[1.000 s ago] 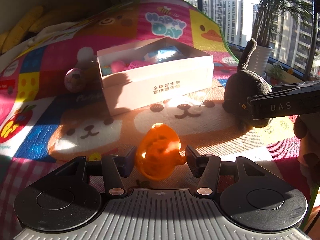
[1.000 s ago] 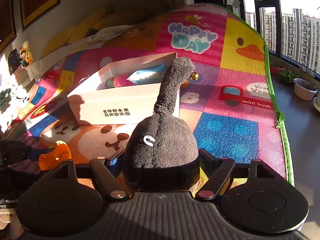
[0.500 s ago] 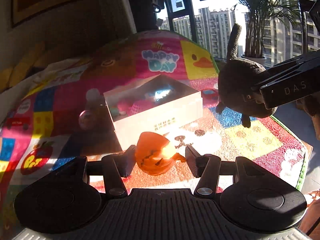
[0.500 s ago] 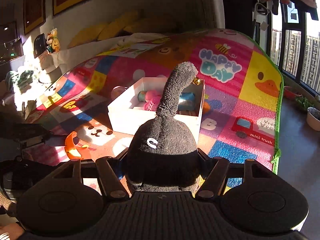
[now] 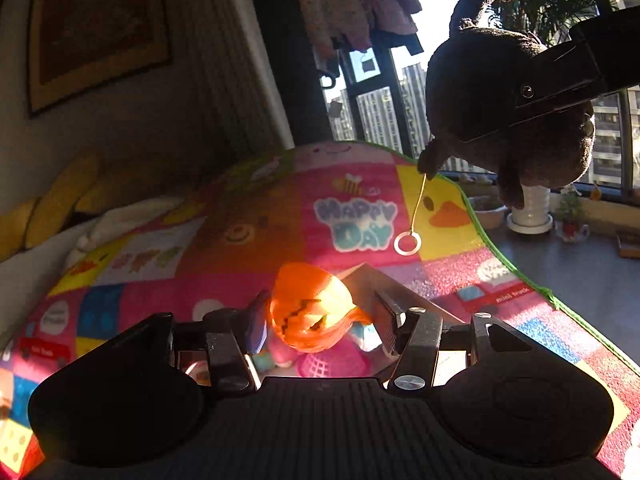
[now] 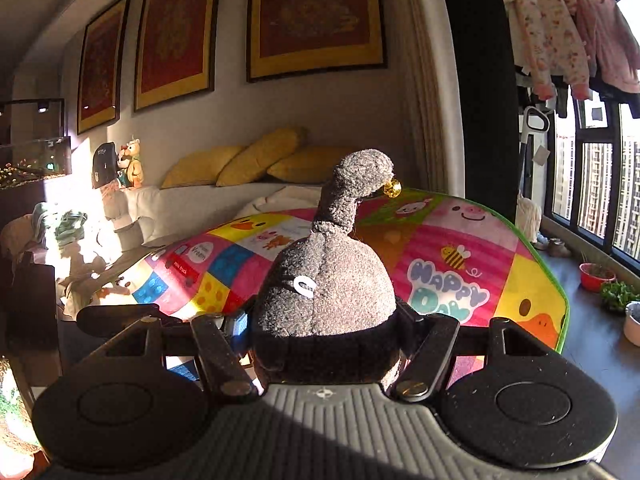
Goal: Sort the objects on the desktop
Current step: 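Carry the plush and orange cup into the white box and open both grippers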
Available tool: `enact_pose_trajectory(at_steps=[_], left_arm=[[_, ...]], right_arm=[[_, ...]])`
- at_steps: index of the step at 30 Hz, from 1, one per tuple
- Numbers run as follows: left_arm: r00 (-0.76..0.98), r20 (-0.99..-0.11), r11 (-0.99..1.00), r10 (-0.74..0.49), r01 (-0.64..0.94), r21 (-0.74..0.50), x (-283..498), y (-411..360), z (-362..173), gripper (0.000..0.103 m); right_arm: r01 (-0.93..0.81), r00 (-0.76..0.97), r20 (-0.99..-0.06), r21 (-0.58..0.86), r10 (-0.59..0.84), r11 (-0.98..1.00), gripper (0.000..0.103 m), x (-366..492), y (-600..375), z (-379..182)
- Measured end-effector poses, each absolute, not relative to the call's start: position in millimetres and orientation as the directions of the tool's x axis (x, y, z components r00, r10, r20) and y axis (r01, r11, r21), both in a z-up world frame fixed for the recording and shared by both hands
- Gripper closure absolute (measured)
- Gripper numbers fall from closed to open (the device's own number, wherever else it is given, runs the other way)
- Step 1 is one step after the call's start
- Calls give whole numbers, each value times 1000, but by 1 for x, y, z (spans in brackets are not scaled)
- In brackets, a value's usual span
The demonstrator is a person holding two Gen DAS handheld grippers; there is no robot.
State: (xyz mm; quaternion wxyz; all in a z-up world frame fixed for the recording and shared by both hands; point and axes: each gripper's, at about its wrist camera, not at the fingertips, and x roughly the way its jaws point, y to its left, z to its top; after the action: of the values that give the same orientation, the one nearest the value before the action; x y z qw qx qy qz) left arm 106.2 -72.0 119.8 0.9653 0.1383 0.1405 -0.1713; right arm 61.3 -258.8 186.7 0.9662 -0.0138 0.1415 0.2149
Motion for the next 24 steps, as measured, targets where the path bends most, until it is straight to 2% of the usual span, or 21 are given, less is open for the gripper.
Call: enact_pose_trajectory(at_steps=[3,5,9,12,17,19,20,24], left_arm=[[886,-369,927,-279,349,135,142,-65,102,17],[888,-380,943,-258,317,101,145,-50,88,8],[895,-403,972,-189,230,55,135,-5,60,6],[882,-436,980,-179,199,0,136,21,48,5],[887,-431,986,-168,152,-72,136,47,36,2],[885,-428,982,-183,144,-123,138,53,31,2],[885,-428,981,-185,139,-138,139,55,29,1],[874,-443,977,-197,136,-166,143,58,21,0]], right_arm=[[-419,860,-299,50,414,907,36,99,-249,186],[-411,847,-334,80,413,908,36,127,-243,182],[-414,799,-422,132,429,901,36,184,-225,161],[-414,740,-499,192,452,890,36,225,-209,137],[-370,610,-637,296,471,881,32,273,-193,82],[-341,660,-626,243,415,908,21,270,-196,77],[-333,695,-605,210,389,919,19,267,-198,78],[-329,780,-537,84,320,941,20,254,-197,90]])
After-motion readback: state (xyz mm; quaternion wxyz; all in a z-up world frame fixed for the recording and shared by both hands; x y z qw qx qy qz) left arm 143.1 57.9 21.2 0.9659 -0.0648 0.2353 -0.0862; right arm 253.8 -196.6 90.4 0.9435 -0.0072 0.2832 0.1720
